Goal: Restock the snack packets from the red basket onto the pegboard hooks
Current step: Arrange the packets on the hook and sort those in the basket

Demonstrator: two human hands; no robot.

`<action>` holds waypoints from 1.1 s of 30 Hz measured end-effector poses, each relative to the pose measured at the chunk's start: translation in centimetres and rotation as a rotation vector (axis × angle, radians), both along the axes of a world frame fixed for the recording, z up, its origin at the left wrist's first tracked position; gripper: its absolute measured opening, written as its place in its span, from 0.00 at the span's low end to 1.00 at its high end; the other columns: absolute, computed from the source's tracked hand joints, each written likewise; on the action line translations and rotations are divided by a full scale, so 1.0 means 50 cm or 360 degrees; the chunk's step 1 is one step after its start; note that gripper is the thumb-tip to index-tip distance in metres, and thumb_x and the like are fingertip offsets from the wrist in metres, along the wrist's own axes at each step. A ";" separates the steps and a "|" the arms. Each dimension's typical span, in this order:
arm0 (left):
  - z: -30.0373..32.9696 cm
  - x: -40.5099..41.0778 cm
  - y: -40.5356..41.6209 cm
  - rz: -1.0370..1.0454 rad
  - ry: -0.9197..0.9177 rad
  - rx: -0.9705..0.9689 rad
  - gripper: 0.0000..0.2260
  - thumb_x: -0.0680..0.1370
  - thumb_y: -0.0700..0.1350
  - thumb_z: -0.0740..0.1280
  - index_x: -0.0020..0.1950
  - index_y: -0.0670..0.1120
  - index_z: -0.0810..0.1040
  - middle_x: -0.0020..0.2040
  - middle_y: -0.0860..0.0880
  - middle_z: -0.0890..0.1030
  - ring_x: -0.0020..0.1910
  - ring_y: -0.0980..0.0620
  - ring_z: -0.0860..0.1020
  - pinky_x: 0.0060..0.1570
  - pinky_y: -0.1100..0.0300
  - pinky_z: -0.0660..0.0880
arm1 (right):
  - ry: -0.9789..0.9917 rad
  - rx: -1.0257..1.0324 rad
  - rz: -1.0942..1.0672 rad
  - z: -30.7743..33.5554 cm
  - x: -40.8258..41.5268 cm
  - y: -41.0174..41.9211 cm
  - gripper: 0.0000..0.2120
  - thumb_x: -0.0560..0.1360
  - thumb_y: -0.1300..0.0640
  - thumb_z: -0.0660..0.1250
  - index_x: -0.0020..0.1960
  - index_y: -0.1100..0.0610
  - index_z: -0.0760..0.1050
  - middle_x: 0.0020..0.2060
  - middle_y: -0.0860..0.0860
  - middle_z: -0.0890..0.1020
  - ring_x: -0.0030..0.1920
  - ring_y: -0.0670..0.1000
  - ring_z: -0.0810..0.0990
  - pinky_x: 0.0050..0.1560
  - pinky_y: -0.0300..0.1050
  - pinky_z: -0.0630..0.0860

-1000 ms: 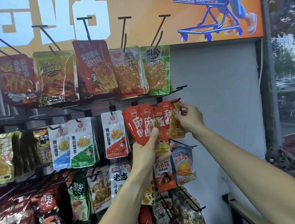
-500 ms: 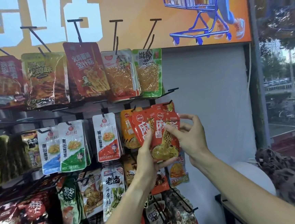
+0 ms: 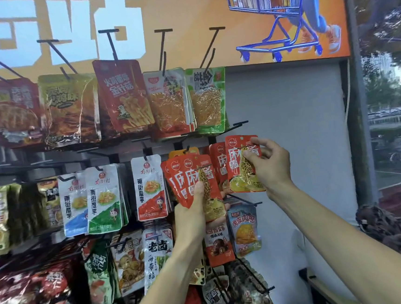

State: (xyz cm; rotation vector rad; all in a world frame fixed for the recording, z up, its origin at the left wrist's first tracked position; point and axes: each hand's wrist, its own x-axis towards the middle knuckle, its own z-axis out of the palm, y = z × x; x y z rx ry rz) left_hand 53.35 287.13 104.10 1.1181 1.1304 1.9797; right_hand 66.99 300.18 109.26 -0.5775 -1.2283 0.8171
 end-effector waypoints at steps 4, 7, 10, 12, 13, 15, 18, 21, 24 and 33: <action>0.006 -0.004 -0.008 0.0020 -0.0014 0.0035 0.14 0.84 0.54 0.67 0.60 0.44 0.81 0.45 0.44 0.89 0.40 0.45 0.88 0.36 0.55 0.86 | -0.0078 -0.0015 -0.0006 0.010 -0.004 0.009 0.19 0.75 0.55 0.78 0.65 0.50 0.81 0.54 0.52 0.85 0.53 0.53 0.86 0.50 0.59 0.86; 0.008 -0.007 -0.009 0.0020 -0.0007 0.0050 0.13 0.84 0.54 0.67 0.59 0.45 0.81 0.44 0.45 0.89 0.40 0.45 0.89 0.35 0.55 0.85 | -0.0129 -0.0016 -0.0023 0.016 -0.006 0.006 0.20 0.76 0.55 0.77 0.67 0.51 0.81 0.55 0.52 0.84 0.51 0.52 0.86 0.49 0.57 0.86; 0.007 -0.011 -0.010 0.0028 -0.0004 0.0070 0.13 0.83 0.54 0.68 0.60 0.46 0.81 0.44 0.45 0.89 0.41 0.45 0.89 0.34 0.56 0.85 | -0.0204 -0.0006 -0.0106 0.018 -0.006 0.008 0.20 0.77 0.56 0.76 0.68 0.53 0.80 0.56 0.52 0.83 0.49 0.50 0.85 0.46 0.50 0.86; 0.007 -0.014 -0.010 0.0021 -0.0007 0.0071 0.14 0.83 0.54 0.68 0.60 0.45 0.81 0.43 0.46 0.89 0.40 0.46 0.88 0.34 0.56 0.85 | -0.0236 -0.0025 -0.0160 0.020 -0.008 0.013 0.19 0.77 0.56 0.76 0.67 0.53 0.80 0.56 0.53 0.83 0.49 0.51 0.85 0.45 0.49 0.85; 0.008 -0.014 -0.010 0.0017 -0.0016 0.0067 0.14 0.83 0.54 0.69 0.60 0.45 0.81 0.43 0.47 0.89 0.40 0.46 0.88 0.34 0.56 0.85 | -0.0240 -0.0041 -0.0173 0.020 -0.010 0.017 0.19 0.77 0.56 0.76 0.67 0.52 0.80 0.56 0.53 0.83 0.49 0.53 0.85 0.45 0.50 0.85; 0.008 -0.015 -0.008 0.0016 -0.0033 0.0057 0.14 0.82 0.54 0.70 0.61 0.47 0.81 0.44 0.48 0.89 0.41 0.45 0.88 0.35 0.54 0.86 | -0.0287 -0.0048 -0.0217 0.024 -0.022 0.026 0.18 0.77 0.57 0.76 0.66 0.53 0.81 0.55 0.53 0.83 0.50 0.54 0.85 0.47 0.51 0.85; 0.005 -0.012 -0.005 0.0016 -0.0042 0.0066 0.12 0.81 0.54 0.71 0.62 0.50 0.81 0.48 0.50 0.89 0.44 0.46 0.89 0.34 0.54 0.85 | -0.0449 -0.0049 -0.0286 0.033 -0.052 0.043 0.17 0.76 0.57 0.76 0.64 0.51 0.81 0.57 0.53 0.84 0.55 0.55 0.85 0.54 0.53 0.84; 0.002 -0.010 -0.003 0.0020 -0.0053 0.0052 0.11 0.80 0.53 0.73 0.61 0.52 0.81 0.50 0.51 0.89 0.45 0.46 0.89 0.33 0.53 0.85 | -0.0659 -0.0105 -0.0296 0.037 -0.073 0.058 0.19 0.76 0.52 0.77 0.65 0.49 0.80 0.62 0.52 0.84 0.61 0.55 0.82 0.63 0.54 0.79; -0.002 -0.014 -0.003 0.0034 -0.0026 0.0039 0.12 0.81 0.52 0.73 0.61 0.50 0.81 0.49 0.50 0.89 0.43 0.46 0.89 0.34 0.52 0.85 | -0.0672 -0.0061 -0.0406 0.017 -0.061 0.031 0.20 0.77 0.49 0.75 0.68 0.49 0.80 0.65 0.53 0.81 0.64 0.55 0.79 0.66 0.55 0.77; -0.006 0.026 0.001 0.0012 0.0047 -0.0038 0.13 0.81 0.55 0.71 0.59 0.49 0.84 0.46 0.51 0.89 0.40 0.50 0.88 0.28 0.58 0.80 | 0.0037 -0.0158 0.0375 -0.080 -0.072 -0.106 0.19 0.75 0.54 0.78 0.58 0.50 0.71 0.52 0.52 0.86 0.53 0.52 0.86 0.54 0.57 0.85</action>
